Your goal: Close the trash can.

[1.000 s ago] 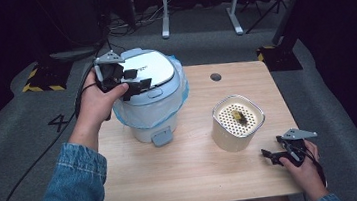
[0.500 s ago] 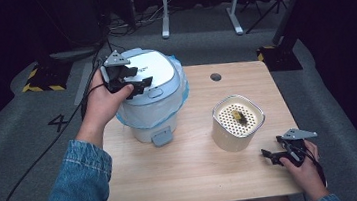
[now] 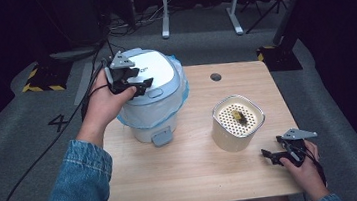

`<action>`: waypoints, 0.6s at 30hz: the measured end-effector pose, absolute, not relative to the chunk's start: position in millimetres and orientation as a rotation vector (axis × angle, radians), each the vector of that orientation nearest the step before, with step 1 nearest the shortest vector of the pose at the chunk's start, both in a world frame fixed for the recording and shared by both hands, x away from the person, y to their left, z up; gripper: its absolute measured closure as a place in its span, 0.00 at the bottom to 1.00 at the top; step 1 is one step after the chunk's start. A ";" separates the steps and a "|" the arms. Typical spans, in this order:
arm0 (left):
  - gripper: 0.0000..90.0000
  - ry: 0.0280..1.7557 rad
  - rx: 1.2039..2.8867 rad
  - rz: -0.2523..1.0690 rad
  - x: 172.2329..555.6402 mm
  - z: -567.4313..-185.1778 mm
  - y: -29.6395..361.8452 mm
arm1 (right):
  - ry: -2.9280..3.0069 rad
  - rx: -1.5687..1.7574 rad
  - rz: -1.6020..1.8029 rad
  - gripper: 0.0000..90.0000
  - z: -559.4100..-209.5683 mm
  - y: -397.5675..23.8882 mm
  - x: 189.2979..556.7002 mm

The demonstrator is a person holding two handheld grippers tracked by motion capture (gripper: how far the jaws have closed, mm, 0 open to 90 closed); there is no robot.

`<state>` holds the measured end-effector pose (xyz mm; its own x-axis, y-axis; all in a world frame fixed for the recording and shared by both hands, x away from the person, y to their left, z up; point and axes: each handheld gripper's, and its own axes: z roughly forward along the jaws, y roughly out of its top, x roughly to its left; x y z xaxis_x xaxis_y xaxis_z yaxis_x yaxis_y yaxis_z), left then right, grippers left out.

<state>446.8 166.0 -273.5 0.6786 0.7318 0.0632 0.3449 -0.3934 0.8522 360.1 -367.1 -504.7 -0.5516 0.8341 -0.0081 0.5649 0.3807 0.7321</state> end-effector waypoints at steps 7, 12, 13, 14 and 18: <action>0.30 0.823 1.903 0.496 440.7 -268.1 173.8 | 2.269 1.214 0.983 0.13 -504.6 -367.1 360.2; 0.28 0.792 1.884 0.490 419.3 -256.6 175.9 | 2.269 1.215 0.984 0.13 -504.6 -367.2 360.3; 0.28 0.784 1.894 0.493 413.9 -255.3 176.3 | 2.269 1.215 0.984 0.13 -504.6 -367.2 360.3; 0.29 0.781 1.899 0.494 410.7 -254.9 176.5 | 2.270 1.215 0.984 0.13 -504.6 -367.2 360.3; 0.29 0.768 1.902 0.491 394.3 -254.1 179.5 | 2.272 1.214 0.985 0.13 -504.6 -367.3 360.4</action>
<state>394.3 179.5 -254.1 0.7173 0.6968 0.0051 0.2967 -0.3121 0.9025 360.4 -367.3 -504.6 -0.5536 0.8328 -0.0051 0.5652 0.3802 0.7321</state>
